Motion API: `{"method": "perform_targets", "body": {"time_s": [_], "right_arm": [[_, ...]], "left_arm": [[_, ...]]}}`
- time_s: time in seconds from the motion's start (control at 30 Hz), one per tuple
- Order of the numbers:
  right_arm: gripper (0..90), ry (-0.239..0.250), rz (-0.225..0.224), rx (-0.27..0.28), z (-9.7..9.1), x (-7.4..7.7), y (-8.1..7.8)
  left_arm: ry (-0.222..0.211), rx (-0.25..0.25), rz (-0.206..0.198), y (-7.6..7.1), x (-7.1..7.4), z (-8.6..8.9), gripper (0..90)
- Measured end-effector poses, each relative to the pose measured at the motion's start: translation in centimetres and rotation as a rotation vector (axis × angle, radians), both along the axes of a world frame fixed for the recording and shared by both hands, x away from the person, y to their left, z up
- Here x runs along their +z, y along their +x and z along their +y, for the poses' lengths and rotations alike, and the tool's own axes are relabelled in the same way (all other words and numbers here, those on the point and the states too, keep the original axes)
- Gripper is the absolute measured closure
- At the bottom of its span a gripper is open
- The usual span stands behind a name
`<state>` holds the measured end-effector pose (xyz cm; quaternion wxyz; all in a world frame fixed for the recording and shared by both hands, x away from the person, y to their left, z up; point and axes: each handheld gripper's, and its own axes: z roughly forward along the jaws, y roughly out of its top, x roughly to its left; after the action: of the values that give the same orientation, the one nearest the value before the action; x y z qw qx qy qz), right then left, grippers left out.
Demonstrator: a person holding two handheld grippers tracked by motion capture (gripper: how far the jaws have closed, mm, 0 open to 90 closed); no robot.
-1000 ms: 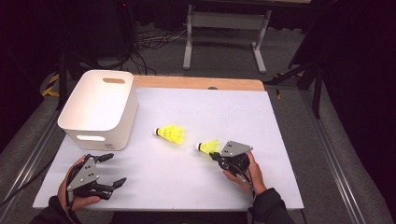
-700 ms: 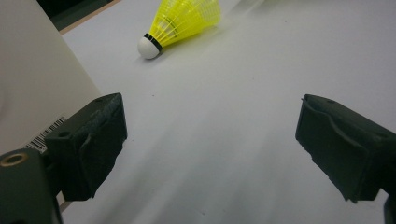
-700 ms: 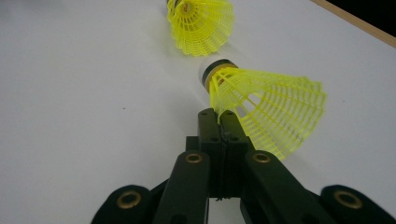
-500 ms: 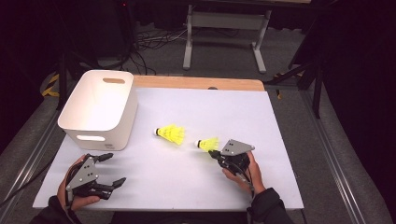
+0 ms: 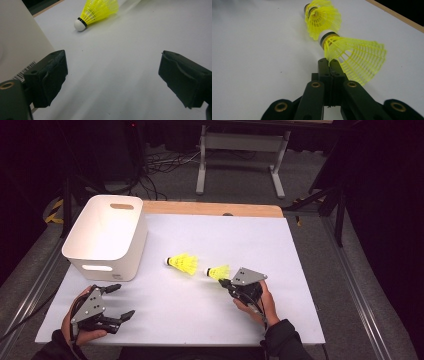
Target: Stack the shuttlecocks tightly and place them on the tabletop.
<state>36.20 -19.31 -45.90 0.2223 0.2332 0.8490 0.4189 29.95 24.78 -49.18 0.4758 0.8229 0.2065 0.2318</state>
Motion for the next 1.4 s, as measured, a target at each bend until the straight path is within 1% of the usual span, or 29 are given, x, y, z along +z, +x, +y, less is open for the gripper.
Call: {"method": "perform_targets", "body": {"time_s": [0.2, 0.33, 0.43, 0.5, 0.53, 0.57, 0.63, 0.7, 0.83, 0.9, 1.0, 1.03, 1.2, 1.4], "right_arm": [[90.0, 0.008, 0.002, 0.002, 0.4, 0.0, 0.4], [90.0, 0.004, 0.002, 0.006, 0.9, 0.0, 0.8], [90.0, 0.005, 0.008, 0.017, 1.6, -0.1, 1.4], [90.0, 0.0, 0.016, 0.023, 2.2, -0.2, 1.8], [90.0, 0.0, 0.016, 0.023, 2.2, -0.2, 1.8], [90.0, -0.005, 0.02, 0.025, 2.8, -0.4, 2.2], [90.0, -0.005, 0.023, 0.026, 3.0, -0.4, 2.3], [90.0, -0.007, 0.029, 0.027, 3.7, -0.6, 2.9], [90.0, -0.009, 0.039, 0.025, 4.4, -0.9, 3.4], [90.0, 0.0, 0.049, 0.019, 4.7, -0.9, 3.9], [90.0, 0.007, 0.05, 0.016, 4.8, -0.9, 4.1], [90.0, 0.012, 0.061, 0.018, 4.9, -0.9, 4.3], [90.0, -0.008, 0.077, 0.029, 5.9, -1.1, 5.1], [90.0, -0.004, 0.095, 0.042, 6.8, -1.0, 5.7]], "left_arm": [[0.002, -0.001, 0.0, -0.1, 0.0, 0.0, 9.4], [-0.001, -0.003, 0.0, 0.0, 0.0, 0.0, 9.4], [0.0, -0.004, 0.0, -0.1, 0.0, 0.0, 9.4], [0.006, -0.009, -0.003, -0.1, 0.0, -0.1, 9.4], [0.006, -0.009, -0.003, -0.1, 0.0, -0.1, 9.4], [0.003, -0.009, 0.001, -0.1, 0.0, -0.1, 9.4], [0.003, -0.009, 0.001, -0.1, 0.0, 0.0, 9.4], [0.0, -0.009, 0.0, -0.1, 0.0, 0.0, 9.4], [0.0, -0.011, 0.002, -0.1, 0.0, 0.0, 9.4], [0.001, -0.012, 0.002, -0.1, 0.0, 0.0, 9.5], [0.001, -0.014, 0.004, -0.1, 0.0, 0.0, 9.6], [0.002, -0.014, 0.005, -0.1, 0.0, -0.1, 9.6], [0.003, -0.019, 0.005, -0.1, 0.0, -0.1, 9.7], [0.003, -0.027, 0.004, -0.2, 0.0, -0.1, 9.7]]}}
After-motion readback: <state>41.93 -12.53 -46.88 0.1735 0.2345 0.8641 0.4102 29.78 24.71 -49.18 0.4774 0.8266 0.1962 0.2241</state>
